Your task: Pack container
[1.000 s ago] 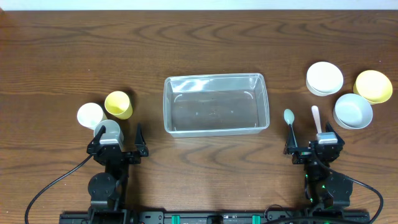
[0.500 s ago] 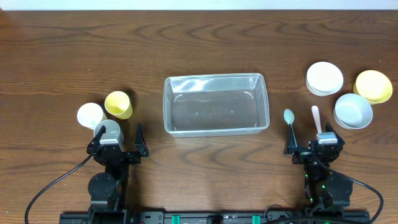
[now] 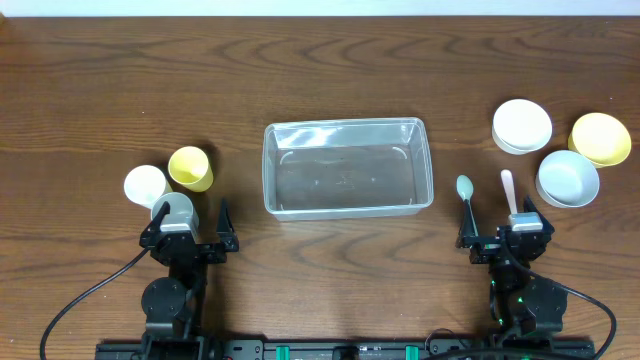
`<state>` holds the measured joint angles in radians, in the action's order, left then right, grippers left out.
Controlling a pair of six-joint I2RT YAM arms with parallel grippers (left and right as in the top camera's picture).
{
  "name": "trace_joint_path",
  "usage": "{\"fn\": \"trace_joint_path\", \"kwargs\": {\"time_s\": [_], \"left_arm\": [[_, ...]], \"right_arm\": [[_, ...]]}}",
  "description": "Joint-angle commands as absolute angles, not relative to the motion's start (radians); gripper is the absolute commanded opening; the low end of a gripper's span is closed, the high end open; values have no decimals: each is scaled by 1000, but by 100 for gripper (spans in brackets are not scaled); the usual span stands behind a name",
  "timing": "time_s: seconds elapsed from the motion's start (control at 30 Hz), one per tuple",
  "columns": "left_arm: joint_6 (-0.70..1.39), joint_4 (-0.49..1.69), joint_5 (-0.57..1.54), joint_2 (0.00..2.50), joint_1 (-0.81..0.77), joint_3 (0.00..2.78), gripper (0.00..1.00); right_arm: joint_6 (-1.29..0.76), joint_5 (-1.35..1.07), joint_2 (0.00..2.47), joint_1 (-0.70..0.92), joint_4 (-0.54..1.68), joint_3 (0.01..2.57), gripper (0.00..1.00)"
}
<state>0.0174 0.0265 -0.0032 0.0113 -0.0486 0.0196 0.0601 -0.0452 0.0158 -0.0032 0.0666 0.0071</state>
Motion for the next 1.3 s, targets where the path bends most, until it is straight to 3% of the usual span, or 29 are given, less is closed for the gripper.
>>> {"fn": "trace_joint_path", "kwargs": {"time_s": [0.0, 0.6, 0.8, 0.93, 1.27], "left_arm": [[-4, 72, -19, 12, -44, 4, 98], [-4, 71, -19, 15, -44, 4, 98], [-2, 68, -19, 19, -44, 4, 98], [120, 102, -19, 26, -44, 22, 98], [178, 427, -13, 305, -44, 505, 98]], "right_arm": [[68, -41, 13, 1, 71, 6, 99], [65, -44, 13, 1, 71, 6, 99], [-79, -54, 13, 1, 69, 6, 99], [-162, -85, 30, 1, 70, 6, 99], [-164, -177, 266, 1, 166, 197, 99]]}}
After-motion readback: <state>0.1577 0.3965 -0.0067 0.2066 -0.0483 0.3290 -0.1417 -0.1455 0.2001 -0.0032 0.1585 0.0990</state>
